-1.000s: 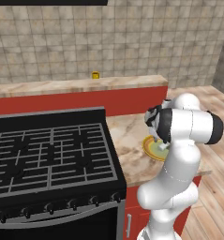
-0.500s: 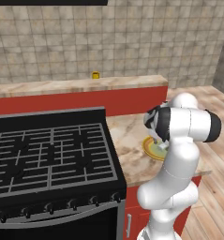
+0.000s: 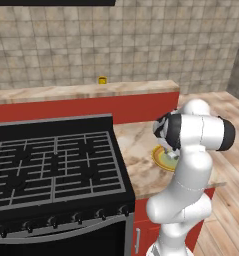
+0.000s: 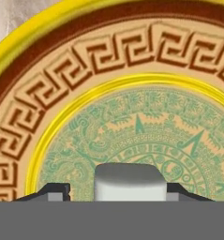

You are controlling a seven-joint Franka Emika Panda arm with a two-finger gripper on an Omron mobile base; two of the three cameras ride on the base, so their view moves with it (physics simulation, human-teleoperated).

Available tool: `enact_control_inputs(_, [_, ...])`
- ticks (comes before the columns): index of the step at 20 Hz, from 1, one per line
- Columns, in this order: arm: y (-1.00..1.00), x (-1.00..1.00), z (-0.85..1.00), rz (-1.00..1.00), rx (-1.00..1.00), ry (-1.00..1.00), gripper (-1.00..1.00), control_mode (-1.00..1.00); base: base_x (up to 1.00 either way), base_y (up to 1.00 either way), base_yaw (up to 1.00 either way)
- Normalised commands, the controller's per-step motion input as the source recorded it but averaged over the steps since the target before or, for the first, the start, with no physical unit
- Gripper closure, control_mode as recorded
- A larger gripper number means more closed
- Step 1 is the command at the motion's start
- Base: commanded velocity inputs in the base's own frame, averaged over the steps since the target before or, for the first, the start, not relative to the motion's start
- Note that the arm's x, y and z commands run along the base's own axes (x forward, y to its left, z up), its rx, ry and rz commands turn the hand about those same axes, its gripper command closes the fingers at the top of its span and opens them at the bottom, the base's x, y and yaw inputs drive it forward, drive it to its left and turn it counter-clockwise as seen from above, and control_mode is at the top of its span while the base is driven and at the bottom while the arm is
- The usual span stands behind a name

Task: Pick up the marshmallow and place it in the cup of hot chocolate on the dining counter.

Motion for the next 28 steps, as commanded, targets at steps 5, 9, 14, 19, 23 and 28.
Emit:
enact_control_inputs(5, [-0.04, -0.36, -0.66, 0.0, 0.0, -0.05, 1.0, -1.0, 0.0, 0.0, 0.0])
enact_control_inputs(9, [-0.06, -0.3, -0.6, 0.0, 0.0, -0.07, 1.0, -1.0, 0.0, 0.0, 0.0])
enact_control_inputs(14, [-0.03, -0.38, -0.44, 0.0, 0.0, -0.04, 1.0, -1.0, 0.0, 0.0, 0.0])
enact_control_inputs(19, [0.0, -0.35, 0.12, 0.0, 0.04, -0.08, 1.0, -1.0, 0.0, 0.0, 0.0])
enact_control_inputs(23, [0.0, -0.14, 0.74, 0.0, 0.0, -0.02, 1.0, -1.0, 0.0, 0.0, 0.0])
enact_control_inputs(28, [0.0, -0.01, 0.94, 0.0, 0.0, 0.01, 1.0, -1.0, 0.0, 0.0, 0.0])
